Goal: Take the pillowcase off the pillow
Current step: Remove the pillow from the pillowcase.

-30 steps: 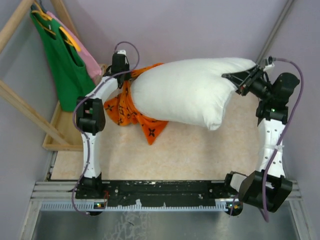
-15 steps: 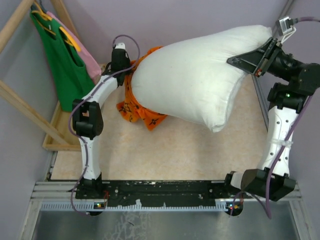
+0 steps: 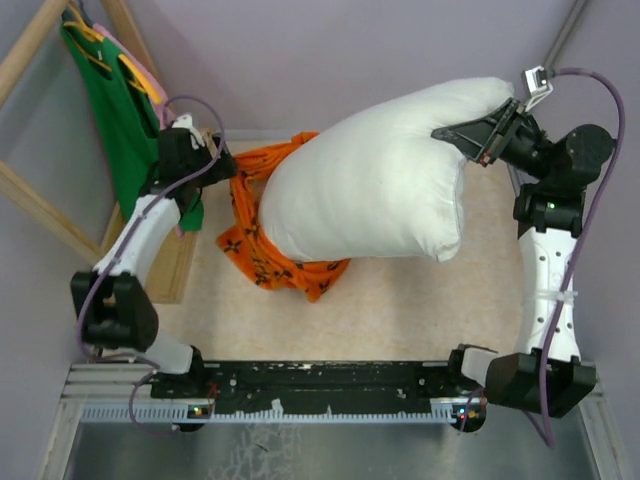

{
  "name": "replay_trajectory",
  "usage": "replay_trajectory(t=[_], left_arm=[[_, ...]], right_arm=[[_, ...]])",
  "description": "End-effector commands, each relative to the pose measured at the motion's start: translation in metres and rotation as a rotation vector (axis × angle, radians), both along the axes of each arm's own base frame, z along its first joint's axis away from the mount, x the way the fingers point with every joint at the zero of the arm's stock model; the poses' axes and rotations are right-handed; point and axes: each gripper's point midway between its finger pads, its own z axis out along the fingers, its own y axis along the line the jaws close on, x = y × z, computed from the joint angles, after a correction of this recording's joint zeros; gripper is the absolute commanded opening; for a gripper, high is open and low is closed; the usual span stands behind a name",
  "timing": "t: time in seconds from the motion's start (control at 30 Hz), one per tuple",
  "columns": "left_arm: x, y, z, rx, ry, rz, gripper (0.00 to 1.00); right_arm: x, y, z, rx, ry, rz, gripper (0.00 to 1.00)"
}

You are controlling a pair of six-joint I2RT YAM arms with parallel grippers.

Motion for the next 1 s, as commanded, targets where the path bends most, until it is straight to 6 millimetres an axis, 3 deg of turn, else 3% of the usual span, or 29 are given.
replay_trajectory(t=[0.0, 0.03, 0.13, 0.27, 0.4, 0.53, 0.63, 0.73, 0.83, 0.97], left_arm=[[-0.066, -0.043, 0.111, -0.111, -0.27, -0.096, 1.0], [-0.087, -0.066, 0.1, -0.124, -0.253, -0.154, 1.0], [-0.132, -0.109, 0.082, -0.17, -0.219, -0.27, 1.0], [-0.173, -0.13, 0.034, -0.157, -0.077, -0.319, 1.0], [-0.21, -0.16, 0.004, -0.188, -0.002, -0.472, 1.0], [-0.221, -0.173, -0.034, -0.179, 0.077, -0.504, 0.99], [-0.211, -0.166, -0.058, -0.119, 0.117, -0.443, 0.98], [-0.19, -0.144, -0.086, 0.002, 0.131, -0.303, 0.91], [-0.164, -0.1, -0.127, 0.175, 0.178, -0.138, 0.64], [-0.136, -0.056, -0.159, 0.11, 0.265, -0.02, 0.13]], right_arm=[[0.037, -0.031, 0.005, -0.022, -0.08, -0.383, 0.0], [0.045, -0.033, -0.001, -0.006, -0.049, -0.39, 0.0], [0.063, -0.041, -0.018, 0.007, 0.038, -0.45, 0.0], [0.077, -0.053, -0.04, 0.012, 0.119, -0.531, 0.0], [0.081, -0.055, -0.049, 0.015, 0.141, -0.542, 0.0], [0.082, -0.054, -0.048, 0.027, 0.139, -0.535, 0.0], [0.08, -0.052, -0.049, 0.025, 0.14, -0.523, 0.0], [0.076, -0.049, -0.042, 0.022, 0.121, -0.501, 0.0], [0.071, -0.042, -0.018, 0.051, 0.08, -0.446, 0.0], [0.048, -0.022, 0.051, 0.119, -0.053, -0.268, 0.0]])
